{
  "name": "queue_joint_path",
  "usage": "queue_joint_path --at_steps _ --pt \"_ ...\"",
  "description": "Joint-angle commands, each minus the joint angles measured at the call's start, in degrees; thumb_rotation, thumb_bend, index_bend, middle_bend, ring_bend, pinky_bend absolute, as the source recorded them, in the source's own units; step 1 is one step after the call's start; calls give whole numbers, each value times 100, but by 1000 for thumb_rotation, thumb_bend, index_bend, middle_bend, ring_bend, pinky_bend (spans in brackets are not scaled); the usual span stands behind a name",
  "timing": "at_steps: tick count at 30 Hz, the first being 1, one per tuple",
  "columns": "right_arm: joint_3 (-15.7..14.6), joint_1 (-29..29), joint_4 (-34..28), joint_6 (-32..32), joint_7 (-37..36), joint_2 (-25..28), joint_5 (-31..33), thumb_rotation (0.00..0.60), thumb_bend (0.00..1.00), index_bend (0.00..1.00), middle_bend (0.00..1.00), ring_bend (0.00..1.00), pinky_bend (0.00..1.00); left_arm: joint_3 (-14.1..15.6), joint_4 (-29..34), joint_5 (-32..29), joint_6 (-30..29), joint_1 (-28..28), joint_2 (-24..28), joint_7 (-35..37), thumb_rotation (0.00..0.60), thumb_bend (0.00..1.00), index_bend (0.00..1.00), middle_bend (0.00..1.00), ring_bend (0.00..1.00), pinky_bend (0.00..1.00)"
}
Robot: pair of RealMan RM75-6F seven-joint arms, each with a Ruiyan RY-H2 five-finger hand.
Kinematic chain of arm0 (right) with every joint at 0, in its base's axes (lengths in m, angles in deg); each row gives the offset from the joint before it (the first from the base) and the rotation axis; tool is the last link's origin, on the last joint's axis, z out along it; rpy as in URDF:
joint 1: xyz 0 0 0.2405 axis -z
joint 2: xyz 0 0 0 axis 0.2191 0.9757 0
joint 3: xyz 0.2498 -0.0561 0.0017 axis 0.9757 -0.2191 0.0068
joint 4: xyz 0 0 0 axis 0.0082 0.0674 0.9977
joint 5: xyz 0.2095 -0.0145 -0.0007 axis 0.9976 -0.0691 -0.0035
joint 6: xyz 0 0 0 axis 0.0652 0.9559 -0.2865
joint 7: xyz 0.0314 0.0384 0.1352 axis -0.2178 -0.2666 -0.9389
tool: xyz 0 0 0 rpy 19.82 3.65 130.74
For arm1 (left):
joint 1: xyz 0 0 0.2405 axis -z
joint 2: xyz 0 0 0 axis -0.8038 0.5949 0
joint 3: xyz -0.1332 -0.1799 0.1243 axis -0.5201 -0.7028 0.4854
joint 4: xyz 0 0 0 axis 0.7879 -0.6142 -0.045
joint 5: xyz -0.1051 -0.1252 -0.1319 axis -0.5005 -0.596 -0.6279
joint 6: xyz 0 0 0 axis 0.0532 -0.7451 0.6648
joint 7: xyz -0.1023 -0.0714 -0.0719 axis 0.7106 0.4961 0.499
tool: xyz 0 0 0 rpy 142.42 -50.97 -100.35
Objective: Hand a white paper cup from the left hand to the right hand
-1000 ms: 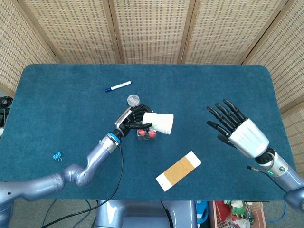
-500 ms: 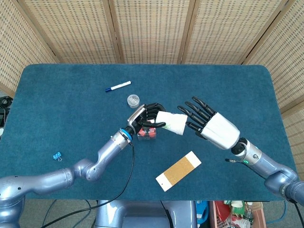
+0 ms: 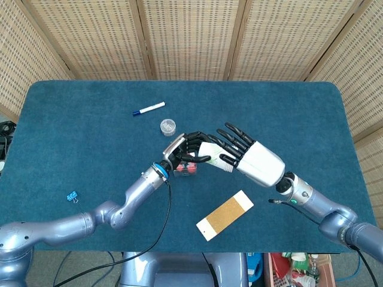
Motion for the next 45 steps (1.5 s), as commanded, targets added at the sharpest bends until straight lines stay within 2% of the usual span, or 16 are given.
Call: queue_joint_path --at_steps 1,26,39,45 --pt "-22 -27 15 22 15 -29 31 600 418 502 102 0 7 -7 -14 -8 12 -3 -17 -7 600 57 556 503 510 519" --pt "-218 -211 277 -40 106 -251 122 600 505 660 115 0 7 -44 -230 110 140 -39 -202 94 600 56 556 503 510 519" --pt "-302 -156 355 -248 141 -220 163 600 508 667 120 0 7 -96 -251 127 157 -84 -174 119 600 56 556 503 510 519" --pt "-389 -1 385 -498 182 -73 131 600 509 668 124 0 7 -91 -288 140 143 -210 3 107 600 57 556 503 510 519"
